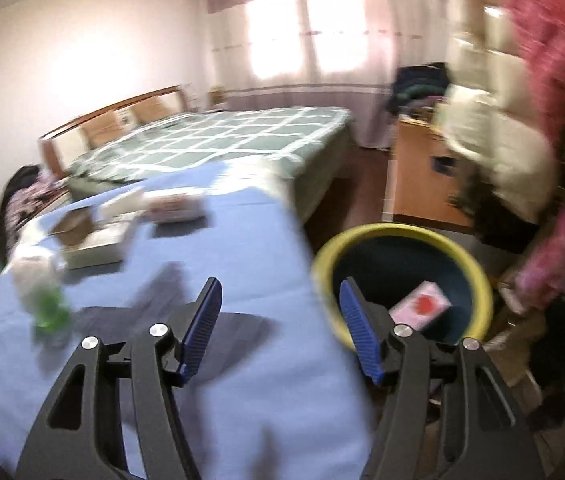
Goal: Collect trash
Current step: 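Grasp the clear plastic cup with the right gripper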
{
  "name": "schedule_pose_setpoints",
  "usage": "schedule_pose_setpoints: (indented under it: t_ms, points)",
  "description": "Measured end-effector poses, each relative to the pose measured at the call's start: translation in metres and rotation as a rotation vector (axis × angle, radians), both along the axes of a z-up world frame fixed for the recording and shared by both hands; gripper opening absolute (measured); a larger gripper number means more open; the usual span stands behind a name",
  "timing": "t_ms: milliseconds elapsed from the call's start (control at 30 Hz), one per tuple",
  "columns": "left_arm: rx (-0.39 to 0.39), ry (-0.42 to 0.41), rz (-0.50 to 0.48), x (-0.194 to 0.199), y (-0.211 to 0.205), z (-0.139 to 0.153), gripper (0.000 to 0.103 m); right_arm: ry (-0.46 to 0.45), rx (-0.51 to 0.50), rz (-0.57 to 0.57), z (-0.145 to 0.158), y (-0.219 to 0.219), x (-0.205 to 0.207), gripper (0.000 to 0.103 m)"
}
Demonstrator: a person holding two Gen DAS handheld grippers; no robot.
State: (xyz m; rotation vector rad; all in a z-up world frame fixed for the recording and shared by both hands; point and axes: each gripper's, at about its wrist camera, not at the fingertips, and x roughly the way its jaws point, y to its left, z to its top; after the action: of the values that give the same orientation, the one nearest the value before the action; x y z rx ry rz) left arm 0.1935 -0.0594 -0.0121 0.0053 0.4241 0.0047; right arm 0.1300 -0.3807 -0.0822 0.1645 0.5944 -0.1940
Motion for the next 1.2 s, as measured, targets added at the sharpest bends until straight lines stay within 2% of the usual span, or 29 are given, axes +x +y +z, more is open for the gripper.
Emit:
schedule_pose_setpoints:
  t_ms: [267,467,633,667,700,1133,1167,1200]
  points:
    - [-0.004,0.01,0.224,0.027,0.101,-0.029,0.097,-0.034,0.008,0.254,0.026,0.101,0.042,0.059]
    - [-0.006,0.062,0.288,0.04,0.144,-0.057,0.097,0.015,0.02,0.361,0.016,0.145,0.064,0.059]
    - [-0.032,0.116,0.255,0.052,0.145,-0.077,0.097,0.073,0.015,0.389,-0.001,0.16,0.072,0.06]
    - [-0.042,0.121,0.237,0.054,0.145,-0.079,0.097,0.073,0.014,0.389,-0.002,0.162,0.072,0.066]
    - [-0.041,0.117,0.234,0.055,0.145,-0.079,0.097,0.071,0.009,0.39,-0.003,0.165,0.074,0.068]
    - [-0.056,0.115,0.234,0.052,0.133,-0.078,0.097,0.125,0.002,0.407,-0.022,0.177,0.085,0.068]
    - [-0.053,0.117,0.229,0.053,0.132,-0.079,0.097,0.126,0.009,0.412,-0.023,0.177,0.086,0.062]
    - [-0.051,0.119,0.225,0.051,0.132,-0.079,0.097,0.127,0.027,0.425,-0.024,0.177,0.086,0.051]
